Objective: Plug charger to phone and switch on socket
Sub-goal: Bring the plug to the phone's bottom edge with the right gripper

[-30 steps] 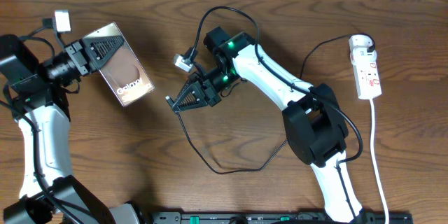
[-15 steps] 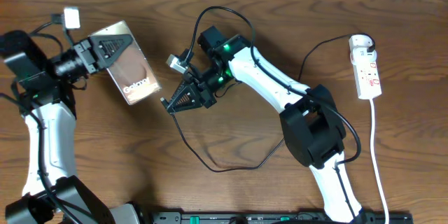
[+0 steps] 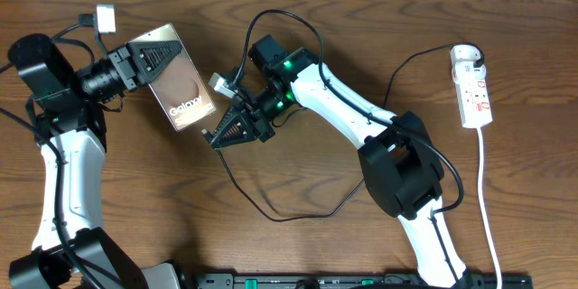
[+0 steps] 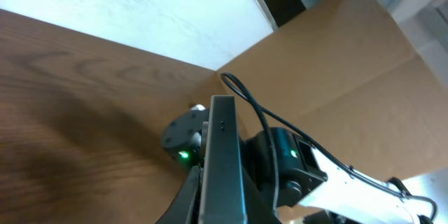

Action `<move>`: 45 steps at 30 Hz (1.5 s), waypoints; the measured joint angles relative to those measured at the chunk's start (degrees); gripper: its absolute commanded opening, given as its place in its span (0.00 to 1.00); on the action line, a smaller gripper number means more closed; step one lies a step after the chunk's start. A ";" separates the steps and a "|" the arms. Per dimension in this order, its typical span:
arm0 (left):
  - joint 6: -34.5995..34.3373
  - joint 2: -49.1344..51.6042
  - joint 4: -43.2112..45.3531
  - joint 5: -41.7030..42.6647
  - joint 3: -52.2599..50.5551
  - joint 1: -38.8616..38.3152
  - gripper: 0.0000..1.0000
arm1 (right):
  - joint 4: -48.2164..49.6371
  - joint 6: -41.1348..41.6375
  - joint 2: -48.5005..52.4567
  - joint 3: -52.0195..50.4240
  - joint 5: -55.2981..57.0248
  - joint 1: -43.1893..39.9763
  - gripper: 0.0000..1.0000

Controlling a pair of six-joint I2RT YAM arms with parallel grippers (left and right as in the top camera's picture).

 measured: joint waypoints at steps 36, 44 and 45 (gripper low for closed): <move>0.00 0.00 -0.17 -0.07 0.00 0.00 0.07 | 12.59 5.90 0.00 0.00 -0.15 0.20 0.01; 0.02 0.00 -0.17 -0.15 0.00 0.00 0.07 | 14.08 9.01 0.00 0.00 -0.17 -0.44 0.01; 0.04 0.00 -0.15 -0.37 0.00 0.00 0.07 | 14.10 9.29 0.00 0.00 -0.20 -0.63 0.01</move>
